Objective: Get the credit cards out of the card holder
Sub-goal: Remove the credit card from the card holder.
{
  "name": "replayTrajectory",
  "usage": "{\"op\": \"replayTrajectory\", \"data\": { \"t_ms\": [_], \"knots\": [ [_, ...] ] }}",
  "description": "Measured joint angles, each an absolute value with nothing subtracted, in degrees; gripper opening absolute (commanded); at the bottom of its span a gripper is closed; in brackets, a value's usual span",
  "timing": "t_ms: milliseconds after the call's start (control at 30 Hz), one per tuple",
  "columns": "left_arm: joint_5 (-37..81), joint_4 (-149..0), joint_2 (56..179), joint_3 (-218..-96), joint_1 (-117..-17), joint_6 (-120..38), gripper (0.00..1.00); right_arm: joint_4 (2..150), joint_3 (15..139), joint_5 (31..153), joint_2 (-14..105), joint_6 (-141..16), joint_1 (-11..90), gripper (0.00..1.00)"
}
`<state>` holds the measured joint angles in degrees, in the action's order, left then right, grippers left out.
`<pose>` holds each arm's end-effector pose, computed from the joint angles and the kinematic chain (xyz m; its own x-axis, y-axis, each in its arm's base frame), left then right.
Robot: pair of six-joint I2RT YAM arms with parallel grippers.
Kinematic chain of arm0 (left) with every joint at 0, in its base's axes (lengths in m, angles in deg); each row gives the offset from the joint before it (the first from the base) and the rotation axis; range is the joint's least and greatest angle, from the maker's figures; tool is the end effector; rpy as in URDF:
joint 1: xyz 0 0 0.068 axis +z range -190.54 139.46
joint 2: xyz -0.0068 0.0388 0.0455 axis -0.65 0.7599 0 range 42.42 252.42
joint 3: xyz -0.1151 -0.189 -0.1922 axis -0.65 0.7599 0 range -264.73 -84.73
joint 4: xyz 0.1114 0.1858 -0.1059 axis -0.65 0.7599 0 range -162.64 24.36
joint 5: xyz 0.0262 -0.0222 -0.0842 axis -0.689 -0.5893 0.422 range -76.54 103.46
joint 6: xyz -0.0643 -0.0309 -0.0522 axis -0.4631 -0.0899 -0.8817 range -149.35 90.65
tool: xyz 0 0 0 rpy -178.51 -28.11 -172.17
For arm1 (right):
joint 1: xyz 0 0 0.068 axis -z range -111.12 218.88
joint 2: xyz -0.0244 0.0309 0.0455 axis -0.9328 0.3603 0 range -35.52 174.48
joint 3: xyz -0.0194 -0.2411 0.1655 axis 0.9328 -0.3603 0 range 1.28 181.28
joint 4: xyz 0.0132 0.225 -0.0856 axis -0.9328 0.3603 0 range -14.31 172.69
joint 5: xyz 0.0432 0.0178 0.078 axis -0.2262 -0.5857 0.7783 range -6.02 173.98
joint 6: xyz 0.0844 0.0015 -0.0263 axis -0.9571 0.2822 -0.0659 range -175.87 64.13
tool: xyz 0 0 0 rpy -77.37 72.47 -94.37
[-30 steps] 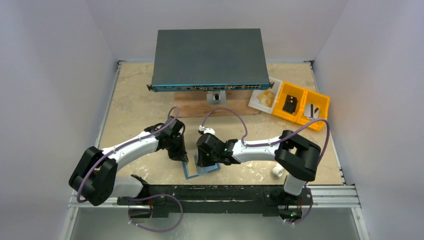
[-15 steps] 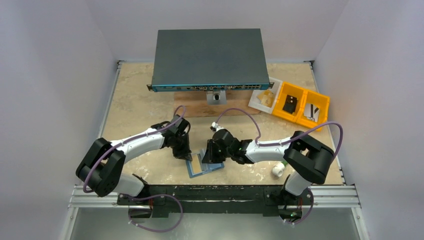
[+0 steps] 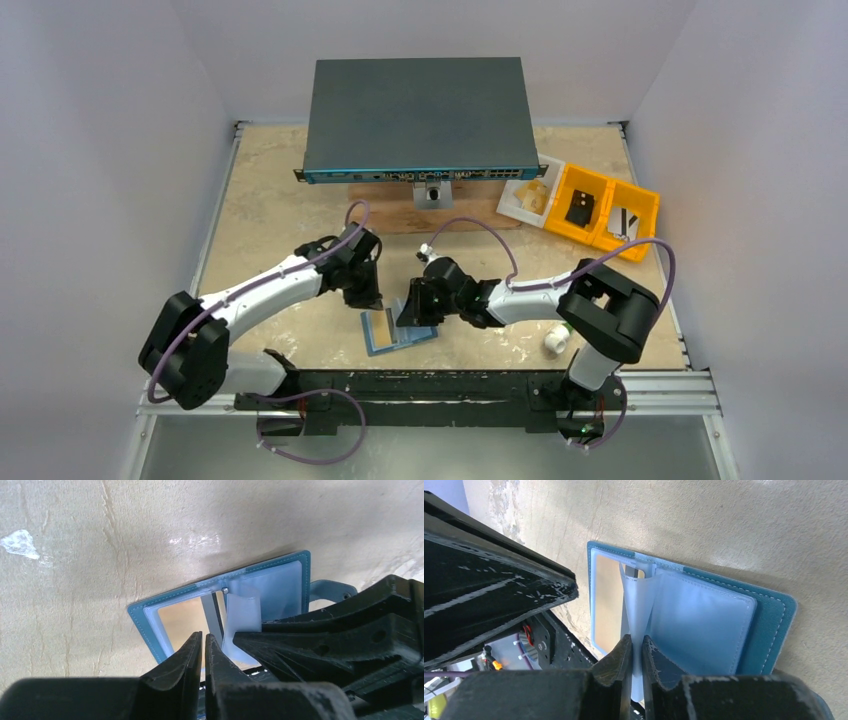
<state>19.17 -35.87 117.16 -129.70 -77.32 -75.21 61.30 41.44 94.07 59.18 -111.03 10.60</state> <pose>0.1789 -0.1435 0.1900 -0.9620 -0.1725 -0.2116 -0.0904 0.9327 -0.3492 0.1657 0.2943 0.1529 -0.9388 0.0180 -0.3440 -0.2404 0.6807 0.6919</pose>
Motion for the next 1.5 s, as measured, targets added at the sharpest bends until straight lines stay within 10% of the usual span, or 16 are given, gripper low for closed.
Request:
{"op": "replayTrajectory", "data": {
  "t_ms": [800, 1500],
  "knots": [
    [25.5, -44.3, 126.3, -127.1, -77.4, -76.3, 0.03, 60.4, 40.6, 93.3, 56.7, -111.9, 11.3, 0.46],
    [27.2, -46.4, 130.3, -133.1, -84.6, -77.8, 0.04, 79.6, 40.7, 76.7, 35.3, -110.6, 11.3, 0.46]
  ]
}}
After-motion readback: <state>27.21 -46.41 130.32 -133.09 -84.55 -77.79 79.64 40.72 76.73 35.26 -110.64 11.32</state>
